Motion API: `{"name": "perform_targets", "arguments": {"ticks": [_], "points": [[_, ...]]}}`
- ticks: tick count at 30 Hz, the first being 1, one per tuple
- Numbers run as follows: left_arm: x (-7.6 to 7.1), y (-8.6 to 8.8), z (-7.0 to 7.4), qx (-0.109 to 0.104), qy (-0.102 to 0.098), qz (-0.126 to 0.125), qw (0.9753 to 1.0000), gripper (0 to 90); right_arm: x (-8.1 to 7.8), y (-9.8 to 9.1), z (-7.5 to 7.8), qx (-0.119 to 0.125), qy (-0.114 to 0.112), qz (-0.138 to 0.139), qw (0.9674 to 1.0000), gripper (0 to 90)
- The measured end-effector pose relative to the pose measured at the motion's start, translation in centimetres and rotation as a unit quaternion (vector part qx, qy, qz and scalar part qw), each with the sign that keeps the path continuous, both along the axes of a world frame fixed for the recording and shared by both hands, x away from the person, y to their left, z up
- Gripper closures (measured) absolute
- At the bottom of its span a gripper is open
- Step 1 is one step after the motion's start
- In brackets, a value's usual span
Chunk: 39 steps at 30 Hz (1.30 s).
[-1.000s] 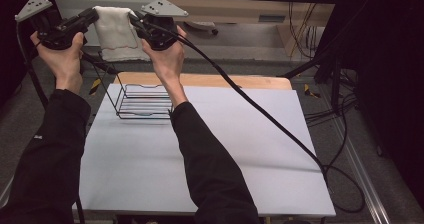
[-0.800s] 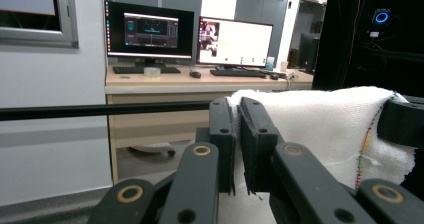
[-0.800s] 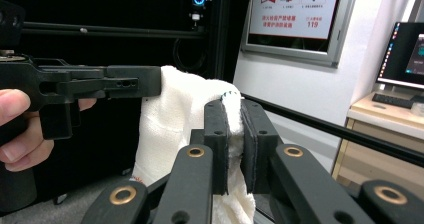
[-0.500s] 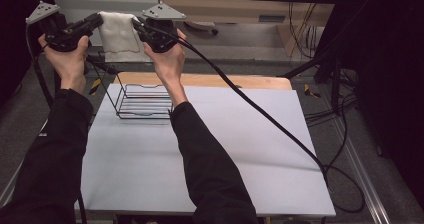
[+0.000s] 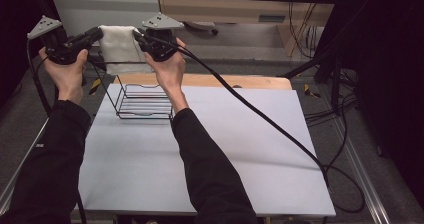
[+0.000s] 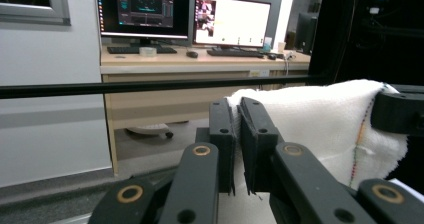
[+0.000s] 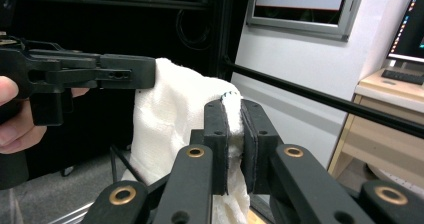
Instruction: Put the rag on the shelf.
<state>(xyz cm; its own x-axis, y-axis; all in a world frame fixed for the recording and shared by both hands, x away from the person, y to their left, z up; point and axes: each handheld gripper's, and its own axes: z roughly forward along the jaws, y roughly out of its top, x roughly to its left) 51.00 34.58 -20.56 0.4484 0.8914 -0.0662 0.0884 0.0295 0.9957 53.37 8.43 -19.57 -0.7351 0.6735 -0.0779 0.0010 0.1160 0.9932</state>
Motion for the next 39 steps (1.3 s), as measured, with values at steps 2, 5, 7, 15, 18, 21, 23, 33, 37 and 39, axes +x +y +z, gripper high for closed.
{"name": "perform_targets", "arguments": {"ticks": [2,5,7,15,18,21,23,33,37,39], "points": [[0.0,0.0,-0.3,0.003,0.005,0.000,1.0000,84.2,0.0,-0.1,-0.5,-0.002,0.004,0.002,1.0000,83.0],[-0.2,-0.1,-0.7,0.004,0.007,-0.004,1.0000,84.1,-0.1,-0.2,-0.9,-0.006,0.007,0.004,1.0000,83.0],[-0.4,-0.1,-0.9,0.003,0.006,-0.007,1.0000,84.2,-0.3,-0.3,-1.1,-0.009,0.005,0.006,0.9999,83.0],[-1.4,-0.2,-1.5,0.002,0.003,-0.018,0.9998,84.1,-1.3,-0.9,-1.6,-0.017,0.000,0.013,0.9998,82.7],[-1.8,-0.1,-1.8,0.004,0.005,-0.019,0.9998,84.0,-1.6,-0.9,-1.9,-0.021,-0.001,0.017,0.9996,82.7],[-2.1,0.1,-1.9,0.004,0.006,-0.021,0.9998,84.0,-2.0,-0.8,-2.1,-0.028,-0.004,0.021,0.9994,82.6],[-2.4,0.2,-2.0,0.004,0.003,-0.024,0.9997,83.9,-2.2,-0.7,-2.2,-0.034,-0.008,0.023,0.9991,82.5],[-3.9,0.4,-2.7,0.005,0.009,-0.034,0.9994,82.9,-3.2,-0.4,-2.6,-0.058,-0.020,0.027,0.9977,82.3],[-4.5,0.4,-2.9,0.016,0.020,-0.023,0.9994,82.2,-3.5,-0.3,-2.8,-0.066,-0.016,0.029,0.9973,82.3],[-4.7,0.4,-2.9,0.017,0.025,-0.020,0.9993,81.9,-3.6,-0.2,-2.9,-0.069,-0.016,0.033,0.9969,82.4]]}}
